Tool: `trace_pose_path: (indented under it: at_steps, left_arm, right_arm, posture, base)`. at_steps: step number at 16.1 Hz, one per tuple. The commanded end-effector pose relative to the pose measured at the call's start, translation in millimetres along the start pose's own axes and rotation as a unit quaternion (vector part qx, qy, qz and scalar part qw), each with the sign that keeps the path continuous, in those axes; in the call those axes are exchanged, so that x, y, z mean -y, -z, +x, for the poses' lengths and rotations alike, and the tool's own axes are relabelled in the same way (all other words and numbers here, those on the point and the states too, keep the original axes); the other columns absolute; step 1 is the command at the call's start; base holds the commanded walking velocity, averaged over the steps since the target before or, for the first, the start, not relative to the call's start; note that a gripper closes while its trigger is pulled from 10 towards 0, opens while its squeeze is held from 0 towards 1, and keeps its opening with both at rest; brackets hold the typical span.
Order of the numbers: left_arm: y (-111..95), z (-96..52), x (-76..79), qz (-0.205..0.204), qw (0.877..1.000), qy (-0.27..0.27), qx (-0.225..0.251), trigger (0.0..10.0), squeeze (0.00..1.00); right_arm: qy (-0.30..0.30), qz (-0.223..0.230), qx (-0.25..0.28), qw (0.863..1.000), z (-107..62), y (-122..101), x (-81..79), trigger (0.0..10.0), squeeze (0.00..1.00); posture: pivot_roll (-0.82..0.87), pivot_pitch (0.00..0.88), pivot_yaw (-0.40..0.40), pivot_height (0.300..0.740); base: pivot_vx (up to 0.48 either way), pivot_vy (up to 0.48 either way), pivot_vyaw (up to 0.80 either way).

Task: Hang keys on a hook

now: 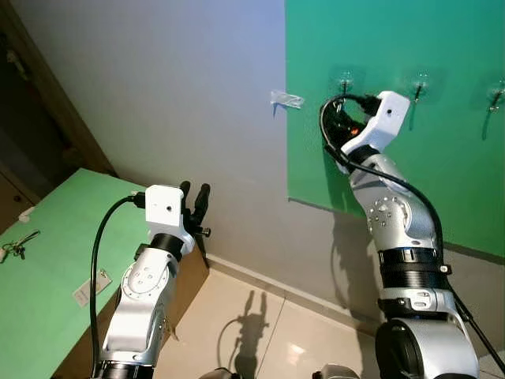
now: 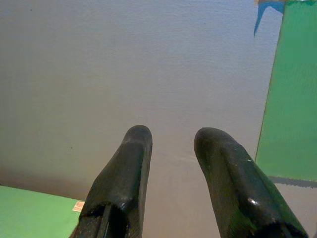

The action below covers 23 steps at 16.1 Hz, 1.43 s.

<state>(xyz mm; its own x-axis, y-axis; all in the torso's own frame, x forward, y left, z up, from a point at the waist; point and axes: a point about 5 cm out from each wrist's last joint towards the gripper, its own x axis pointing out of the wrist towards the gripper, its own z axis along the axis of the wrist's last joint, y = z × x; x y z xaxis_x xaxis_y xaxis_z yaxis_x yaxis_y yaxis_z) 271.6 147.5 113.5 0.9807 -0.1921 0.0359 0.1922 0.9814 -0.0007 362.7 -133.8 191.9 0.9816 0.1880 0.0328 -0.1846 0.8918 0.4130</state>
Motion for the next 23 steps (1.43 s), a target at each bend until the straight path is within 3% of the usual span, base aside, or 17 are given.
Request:
trace_pose_path:
  at_steps: [1,8,13,15,18,21,22,23]
  left_arm:
    - [-0.6,-2.1,-3.8,0.004,1.000,-0.006,-0.002,10.0,0.00]
    - [1.4,-1.7,-3.9,0.003,1.000,-0.006,-0.006,10.0,0.00]
    - [4.1,-0.8,-3.1,0.004,1.000,-0.004,-0.012,10.0,0.00]
    - [11.2,-1.1,-1.7,0.007,1.000,0.002,-0.026,10.0,0.00]
    - [13.9,1.7,-4.9,0.015,0.999,0.004,-0.033,10.0,0.00]
    - [19.2,5.6,-10.3,0.031,0.999,0.000,-0.042,10.0,0.00]
    - [23.9,2.1,-11.6,0.033,0.998,-0.006,-0.048,10.0,0.00]
    - [27.9,-4.3,-13.6,0.033,0.998,-0.015,-0.050,10.0,0.00]
  right_arm:
    - [0.018,-0.009,-0.018,1.000,-1.2,9.0,6.1,10.0,1.00]
    - [0.010,-0.117,0.008,0.993,-6.8,7.6,4.5,10.0,1.00]
    - [0.015,-0.153,0.001,0.988,-17.0,15.6,14.2,10.0,1.00]
    - [0.019,-0.237,-0.008,0.971,-42.2,35.6,32.8,10.0,1.00]
    - [0.028,-0.269,-0.027,0.962,-59.9,51.4,47.5,10.0,1.00]
    - [0.052,-0.343,-0.008,0.938,-81.5,60.9,67.3,10.0,1.00]
    - [0.080,-0.346,0.002,0.935,-93.2,63.4,77.8,10.0,0.00]
    - [0.093,-0.334,0.001,0.938,-103.8,67.5,83.9,10.0,0.00]
  posture:
    - [-0.16,0.018,0.120,0.740]
    - [-0.16,0.023,0.118,0.740]
    - [-0.17,0.025,0.119,0.740]
    - [-0.18,0.021,0.116,0.740]
    - [-0.19,0.013,0.118,0.740]
    - [-0.20,0.000,0.113,0.740]
    - [-0.20,0.000,0.109,0.740]
    - [-0.20,0.000,0.108,0.740]
  base:
    - [0.000,0.000,0.00]
    - [0.000,0.000,0.00]
    - [0.000,0.000,0.00]
    - [0.000,0.000,0.00]
    - [0.000,0.000,0.00]
    - [0.000,0.000,0.00]
    - [0.000,0.000,0.00]
    - [0.000,0.000,0.00]
